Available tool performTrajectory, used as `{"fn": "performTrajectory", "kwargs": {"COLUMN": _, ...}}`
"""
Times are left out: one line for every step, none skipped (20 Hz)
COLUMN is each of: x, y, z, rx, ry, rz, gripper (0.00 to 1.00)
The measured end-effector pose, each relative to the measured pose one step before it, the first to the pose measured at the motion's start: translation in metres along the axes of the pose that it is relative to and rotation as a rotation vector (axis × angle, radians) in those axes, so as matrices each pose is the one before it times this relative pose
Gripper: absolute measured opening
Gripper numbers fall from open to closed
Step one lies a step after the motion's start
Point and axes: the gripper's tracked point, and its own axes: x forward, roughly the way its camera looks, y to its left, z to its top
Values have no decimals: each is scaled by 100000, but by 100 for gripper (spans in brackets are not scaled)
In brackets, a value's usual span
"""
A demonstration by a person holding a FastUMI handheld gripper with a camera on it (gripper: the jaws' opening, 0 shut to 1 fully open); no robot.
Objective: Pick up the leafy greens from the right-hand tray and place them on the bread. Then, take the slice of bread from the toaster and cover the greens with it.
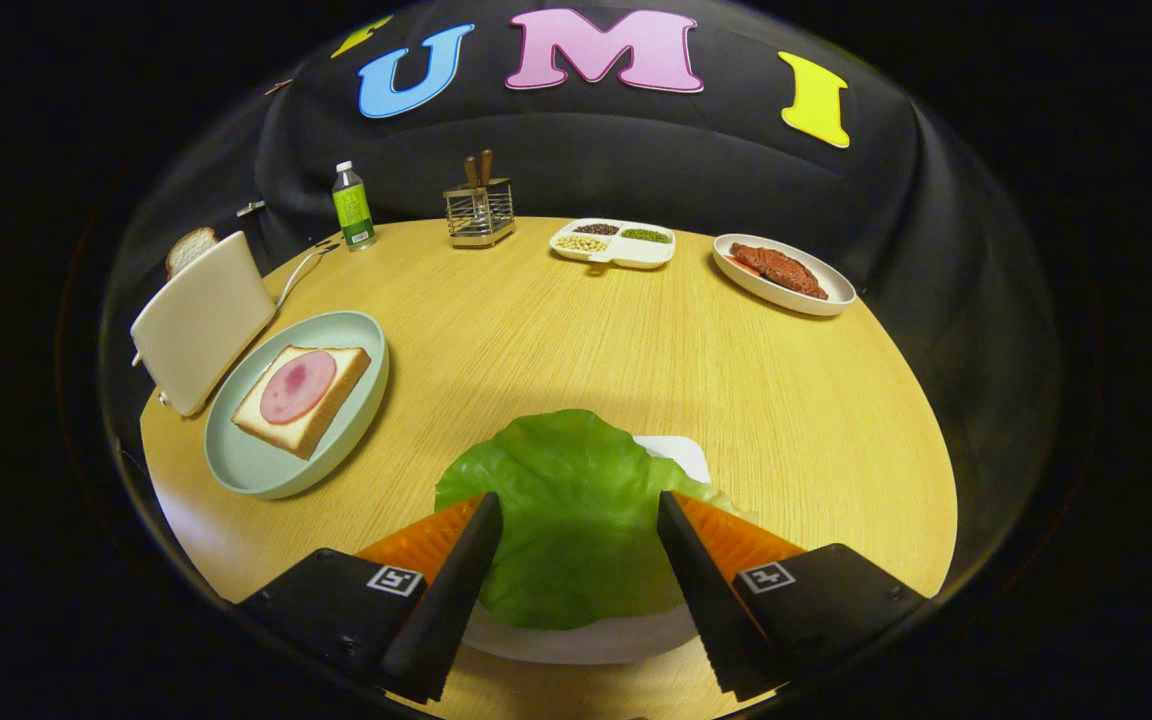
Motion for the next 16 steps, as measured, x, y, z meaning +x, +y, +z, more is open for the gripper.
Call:
{"fn": "performTrajectory", "kwargs": {"x": 253, "y": 42, "z": -18, "rx": 552, "ry": -401, "rz": 6, "gripper": 98}}
{"fn": "performTrajectory", "kwargs": {"x": -32, "y": 87, "z": -111, "rx": -726, "ry": 212, "rz": -217, "gripper": 97}}
{"fn": "performTrajectory", "kwargs": {"x": 66, "y": 177, "z": -5, "rx": -894, "ry": 23, "rz": 626, "gripper": 98}}
{"fn": "performTrajectory", "kwargs": {"x": -153, "y": 92, "z": 17, "rx": -736, "ry": 171, "rz": -159, "gripper": 94}}
{"fn": "performTrajectory", "kwargs": {"x": 105, "y": 1, "z": 8, "rx": 140, "ry": 337, "rz": 149, "gripper": 91}}
{"fn": "performTrajectory", "kwargs": {"x": -180, "y": 180, "z": 87, "rx": 585, "ry": 480, "rz": 653, "gripper": 91}}
{"fn": "performTrajectory", "kwargs": {"x": 58, "y": -32, "z": -127, "rx": 315, "ry": 340, "rz": -94, "gripper": 86}}
{"fn": "performTrajectory", "kwargs": {"x": 56, "y": -34, "z": -57, "rx": -496, "ry": 569, "rz": 136, "gripper": 76}}
{"fn": "performTrajectory", "kwargs": {"x": -27, "y": 58, "z": 5, "rx": -624, "ry": 1158, "rz": 378, "gripper": 75}}
{"fn": "performTrajectory", "kwargs": {"x": 65, "y": -444, "z": 40, "rx": 351, "ry": 510, "rz": -2248, "gripper": 59}}
{"fn": "performTrajectory", "kwargs": {"x": -150, "y": -237, "z": 198, "rx": 2104, "ry": -23, "rz": -1253, "gripper": 42}}
{"fn": "performTrajectory", "kwargs": {"x": 277, "y": -34, "z": 47, "rx": -804, "ry": -456, "rz": -1074, "gripper": 26}}
{"fn": "performTrajectory", "kwargs": {"x": -86, "y": 139, "z": -78, "rx": -1318, "ry": -453, "rz": 60, "gripper": 25}}
{"fn": "performTrajectory", "kwargs": {"x": -6, "y": 41, "z": 26, "rx": -1462, "ry": -73, "rz": 463, "gripper": 14}}
{"fn": "performTrajectory", "kwargs": {"x": 20, "y": -6, "z": -80, "rx": -291, "ry": 955, "rz": 554, "gripper": 11}}
{"fn": "performTrajectory", "kwargs": {"x": -101, "y": 10, "z": 48, "rx": 759, "ry": 1020, "rz": 413, "gripper": 9}}
